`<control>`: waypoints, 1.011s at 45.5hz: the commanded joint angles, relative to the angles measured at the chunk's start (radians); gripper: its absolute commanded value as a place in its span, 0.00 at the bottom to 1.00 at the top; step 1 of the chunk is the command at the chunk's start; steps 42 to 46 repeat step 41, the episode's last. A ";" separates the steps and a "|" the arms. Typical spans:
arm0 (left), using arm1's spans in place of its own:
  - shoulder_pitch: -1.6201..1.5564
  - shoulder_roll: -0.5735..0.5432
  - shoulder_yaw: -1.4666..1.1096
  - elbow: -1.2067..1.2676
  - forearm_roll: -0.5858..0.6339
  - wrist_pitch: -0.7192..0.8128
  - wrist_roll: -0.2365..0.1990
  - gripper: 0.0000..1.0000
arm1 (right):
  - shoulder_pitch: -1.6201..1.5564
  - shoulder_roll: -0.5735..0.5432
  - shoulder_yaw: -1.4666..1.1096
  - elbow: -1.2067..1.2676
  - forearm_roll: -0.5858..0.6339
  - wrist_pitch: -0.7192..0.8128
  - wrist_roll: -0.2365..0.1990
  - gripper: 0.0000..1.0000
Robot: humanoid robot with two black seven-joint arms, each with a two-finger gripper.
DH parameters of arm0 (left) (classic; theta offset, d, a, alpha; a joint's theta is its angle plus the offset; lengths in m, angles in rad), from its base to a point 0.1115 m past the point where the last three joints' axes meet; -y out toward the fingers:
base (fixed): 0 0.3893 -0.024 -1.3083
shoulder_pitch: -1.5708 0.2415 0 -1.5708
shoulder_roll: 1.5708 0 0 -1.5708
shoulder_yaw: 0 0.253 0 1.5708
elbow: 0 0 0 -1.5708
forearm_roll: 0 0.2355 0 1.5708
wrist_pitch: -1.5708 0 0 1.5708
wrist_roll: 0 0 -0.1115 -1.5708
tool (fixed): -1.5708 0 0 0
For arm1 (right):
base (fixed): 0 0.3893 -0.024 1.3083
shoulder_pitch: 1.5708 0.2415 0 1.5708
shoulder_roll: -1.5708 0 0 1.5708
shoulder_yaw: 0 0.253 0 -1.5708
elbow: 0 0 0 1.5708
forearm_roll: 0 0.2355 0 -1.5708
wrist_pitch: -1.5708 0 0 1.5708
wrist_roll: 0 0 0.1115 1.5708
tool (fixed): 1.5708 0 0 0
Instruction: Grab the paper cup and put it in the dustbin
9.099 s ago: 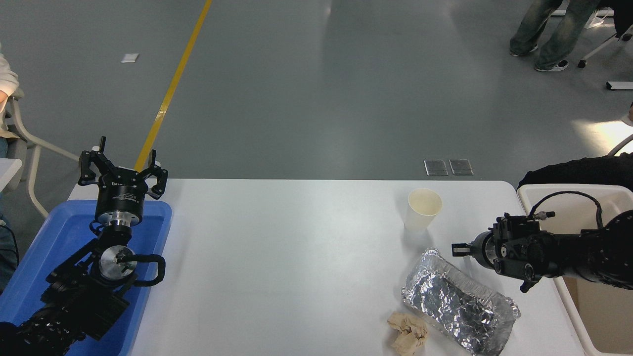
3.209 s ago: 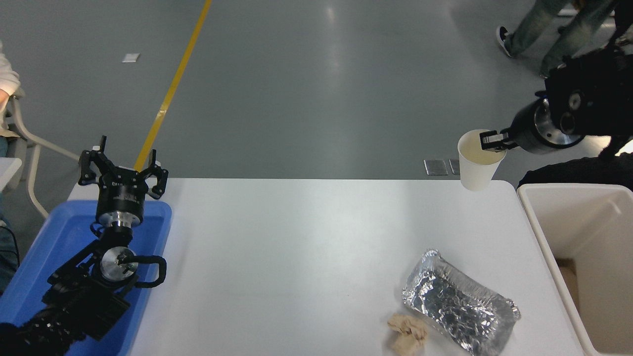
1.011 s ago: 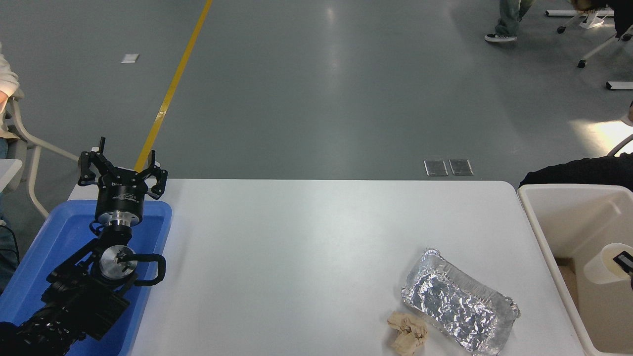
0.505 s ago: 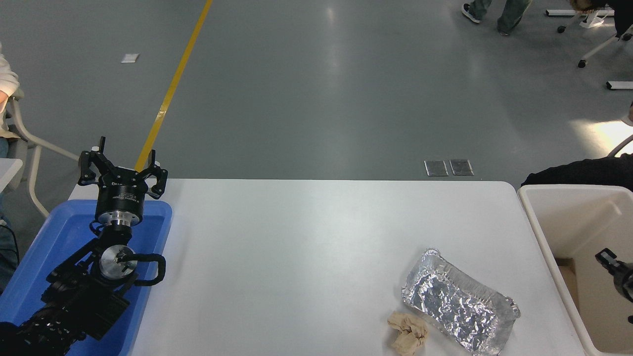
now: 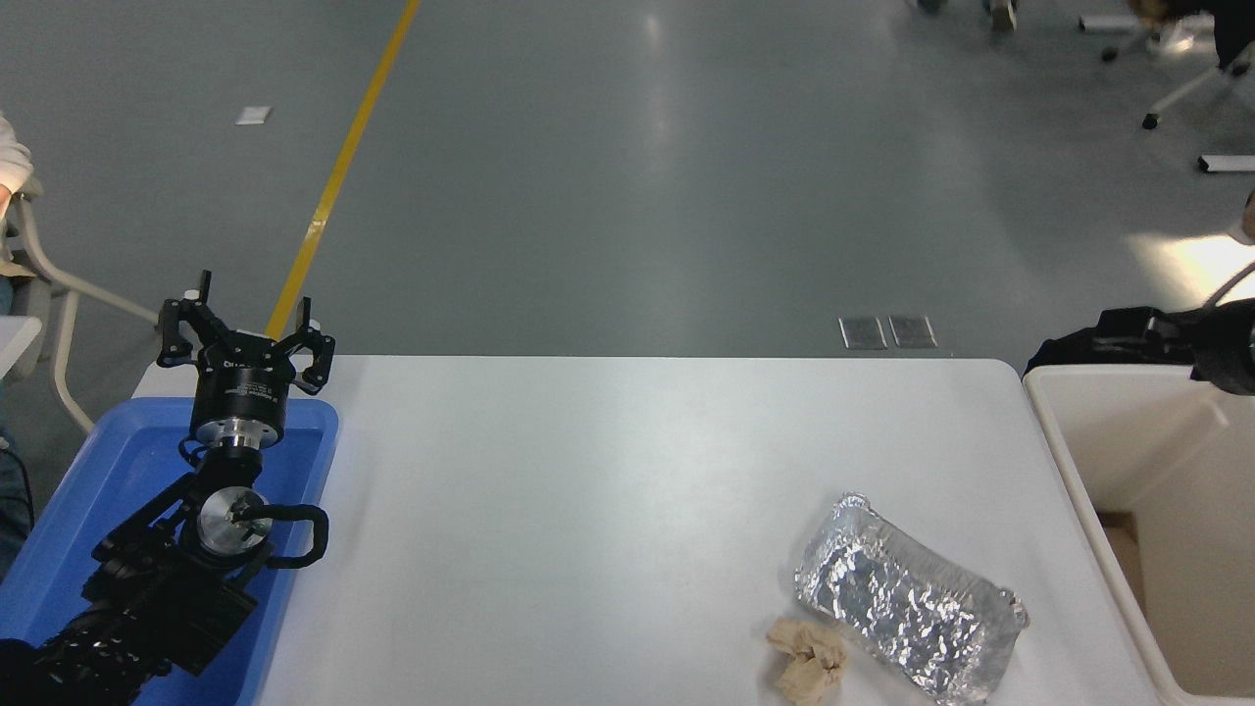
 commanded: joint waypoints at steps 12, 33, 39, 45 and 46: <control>0.000 0.000 -0.001 0.002 -0.003 0.002 -0.001 0.99 | 0.533 0.149 -0.138 0.438 0.215 0.442 -0.005 1.00; 0.000 0.000 -0.001 0.002 -0.003 0.002 -0.001 0.99 | 0.582 0.135 -0.178 0.445 0.207 0.439 -0.006 1.00; 0.000 0.000 -0.001 0.000 -0.003 0.002 -0.001 0.99 | 0.570 0.134 -0.180 0.440 0.207 0.431 -0.006 1.00; 0.000 0.000 -0.001 0.000 -0.003 0.002 -0.001 0.99 | 0.567 0.134 -0.180 0.440 0.207 0.431 -0.006 1.00; 0.000 0.000 -0.001 0.000 -0.003 0.002 -0.001 0.99 | 0.567 0.134 -0.180 0.440 0.207 0.431 -0.006 1.00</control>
